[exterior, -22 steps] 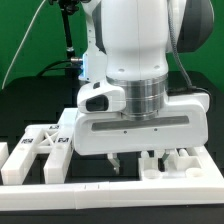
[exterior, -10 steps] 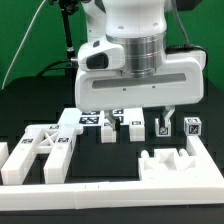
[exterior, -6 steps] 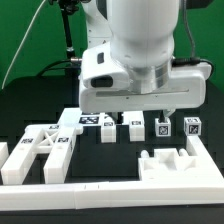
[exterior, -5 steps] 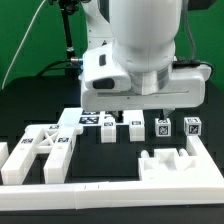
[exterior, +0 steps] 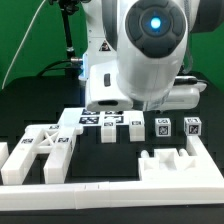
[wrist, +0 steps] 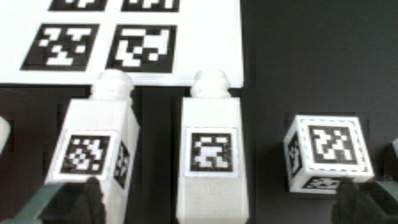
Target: Assemble chair
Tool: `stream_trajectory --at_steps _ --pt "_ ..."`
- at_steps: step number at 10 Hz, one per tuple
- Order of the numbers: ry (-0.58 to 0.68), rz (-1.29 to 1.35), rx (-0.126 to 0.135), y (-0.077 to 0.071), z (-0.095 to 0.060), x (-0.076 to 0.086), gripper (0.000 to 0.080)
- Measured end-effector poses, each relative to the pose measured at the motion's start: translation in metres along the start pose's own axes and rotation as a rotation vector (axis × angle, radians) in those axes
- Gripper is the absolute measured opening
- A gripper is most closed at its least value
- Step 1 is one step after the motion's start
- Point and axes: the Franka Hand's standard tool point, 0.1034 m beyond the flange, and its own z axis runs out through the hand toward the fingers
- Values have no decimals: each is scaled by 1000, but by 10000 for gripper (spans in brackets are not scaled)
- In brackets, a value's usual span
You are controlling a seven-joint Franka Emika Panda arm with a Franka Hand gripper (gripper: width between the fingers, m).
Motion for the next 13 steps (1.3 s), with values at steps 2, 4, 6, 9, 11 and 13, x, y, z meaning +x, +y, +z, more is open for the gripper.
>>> stream_trajectory --at_steps 2,4,6,9,11,13 --pt "-3 21 -9 -6 21 5 649" --pt "-4 19 -14 -7 34 10 649" --pt "-12 20 -15 -6 42 15 649" --pt "-15 19 -15 -7 44 17 649" --pt "-15 19 -15 -7 44 17 421" --pt "-16 19 -15 -7 44 17 283"
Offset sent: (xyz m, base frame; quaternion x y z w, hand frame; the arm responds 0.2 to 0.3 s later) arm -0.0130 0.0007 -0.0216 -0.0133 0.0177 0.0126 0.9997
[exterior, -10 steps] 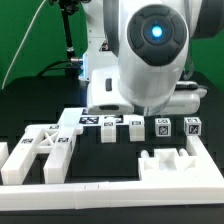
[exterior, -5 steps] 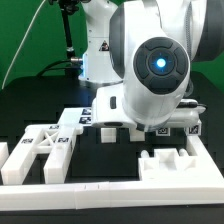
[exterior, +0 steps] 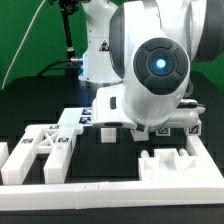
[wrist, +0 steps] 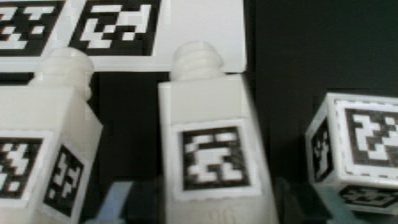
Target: Assemble chair
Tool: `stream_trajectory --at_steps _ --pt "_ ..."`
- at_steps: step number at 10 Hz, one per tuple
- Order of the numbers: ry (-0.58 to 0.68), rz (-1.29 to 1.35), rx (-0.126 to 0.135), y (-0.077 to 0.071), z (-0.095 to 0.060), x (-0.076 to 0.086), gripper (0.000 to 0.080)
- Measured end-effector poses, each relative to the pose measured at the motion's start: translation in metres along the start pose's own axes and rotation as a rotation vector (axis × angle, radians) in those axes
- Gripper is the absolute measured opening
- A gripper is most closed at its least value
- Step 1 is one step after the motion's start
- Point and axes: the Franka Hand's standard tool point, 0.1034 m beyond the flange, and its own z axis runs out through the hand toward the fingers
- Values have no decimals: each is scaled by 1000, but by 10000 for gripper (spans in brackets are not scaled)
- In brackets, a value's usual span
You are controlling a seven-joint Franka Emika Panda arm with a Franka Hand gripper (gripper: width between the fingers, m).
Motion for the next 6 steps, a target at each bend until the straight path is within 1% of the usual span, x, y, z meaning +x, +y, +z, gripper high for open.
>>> stream_trajectory --at_steps 5,6 --pt "0 0 0 0 0 0 284" --pt "-14 -10 1 0 -5 -4 284"
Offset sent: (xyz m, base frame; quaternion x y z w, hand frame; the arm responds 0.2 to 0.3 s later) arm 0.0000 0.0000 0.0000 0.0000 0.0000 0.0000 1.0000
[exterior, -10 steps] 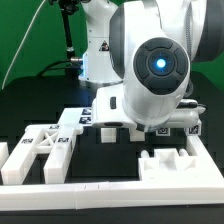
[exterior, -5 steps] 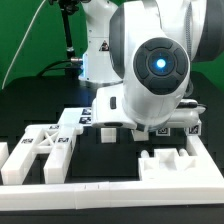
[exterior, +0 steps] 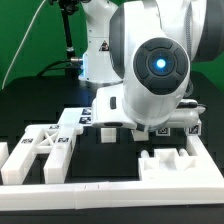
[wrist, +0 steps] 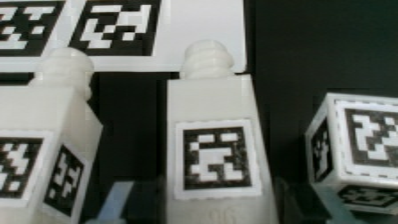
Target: Assemble chair
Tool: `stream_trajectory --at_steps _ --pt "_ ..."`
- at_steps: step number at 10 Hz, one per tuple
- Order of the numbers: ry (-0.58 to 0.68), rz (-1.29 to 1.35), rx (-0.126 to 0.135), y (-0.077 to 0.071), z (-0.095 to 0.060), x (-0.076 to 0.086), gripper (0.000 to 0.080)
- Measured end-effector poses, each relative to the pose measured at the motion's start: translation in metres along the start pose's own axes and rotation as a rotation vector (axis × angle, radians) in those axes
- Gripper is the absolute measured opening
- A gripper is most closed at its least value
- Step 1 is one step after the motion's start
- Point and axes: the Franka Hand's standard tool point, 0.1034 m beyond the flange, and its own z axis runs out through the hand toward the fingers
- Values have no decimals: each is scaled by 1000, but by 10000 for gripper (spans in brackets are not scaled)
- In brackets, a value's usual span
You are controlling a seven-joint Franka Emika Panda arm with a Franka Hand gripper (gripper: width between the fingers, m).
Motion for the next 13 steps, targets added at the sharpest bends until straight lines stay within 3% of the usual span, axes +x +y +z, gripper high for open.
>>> stream_trajectory --at_steps 3,4,8,9,10,11,12,13 --pt "57 -38 2 -6 -68 -18 284" --pt "54 -41 1 -7 -79 -32 284" --pt "345 -41 15 -9 -87 -22 284" --pt "412 -45 21 -11 -97 -21 284" --pt "444 -65 22 -15 -126 -25 284" --pt "533 -99 21 -21 -157 -17 284" --pt "646 -118 21 -23 -175 -10 284" --pt "732 -105 26 -20 -166 -14 284"
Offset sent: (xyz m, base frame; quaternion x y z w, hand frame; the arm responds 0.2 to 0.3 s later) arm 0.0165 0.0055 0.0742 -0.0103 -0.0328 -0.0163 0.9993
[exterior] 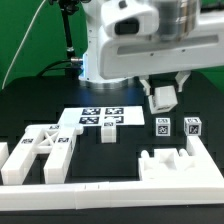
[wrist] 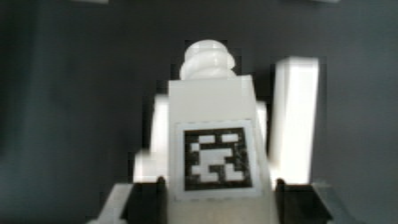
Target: Assemble chair
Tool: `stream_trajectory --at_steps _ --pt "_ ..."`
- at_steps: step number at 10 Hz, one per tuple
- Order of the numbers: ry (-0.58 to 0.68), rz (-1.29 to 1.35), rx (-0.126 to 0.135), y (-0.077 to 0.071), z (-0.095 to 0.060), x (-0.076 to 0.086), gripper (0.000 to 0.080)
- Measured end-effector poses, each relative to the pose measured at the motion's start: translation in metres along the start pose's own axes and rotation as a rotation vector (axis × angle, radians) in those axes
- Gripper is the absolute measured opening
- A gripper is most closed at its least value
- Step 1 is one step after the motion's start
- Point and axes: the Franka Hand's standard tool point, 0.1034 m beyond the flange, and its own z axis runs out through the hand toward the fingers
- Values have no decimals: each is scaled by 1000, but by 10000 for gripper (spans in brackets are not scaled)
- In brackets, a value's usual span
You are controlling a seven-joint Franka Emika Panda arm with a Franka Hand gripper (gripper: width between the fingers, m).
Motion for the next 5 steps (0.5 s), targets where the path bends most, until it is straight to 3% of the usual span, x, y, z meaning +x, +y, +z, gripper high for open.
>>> stream_trajectory --at_steps 1,2,5 --pt "48 1 -2 1 2 -4 284" --pt "99 1 -3 2 0 2 284" --pt "371 -42 1 -17 1 32 284"
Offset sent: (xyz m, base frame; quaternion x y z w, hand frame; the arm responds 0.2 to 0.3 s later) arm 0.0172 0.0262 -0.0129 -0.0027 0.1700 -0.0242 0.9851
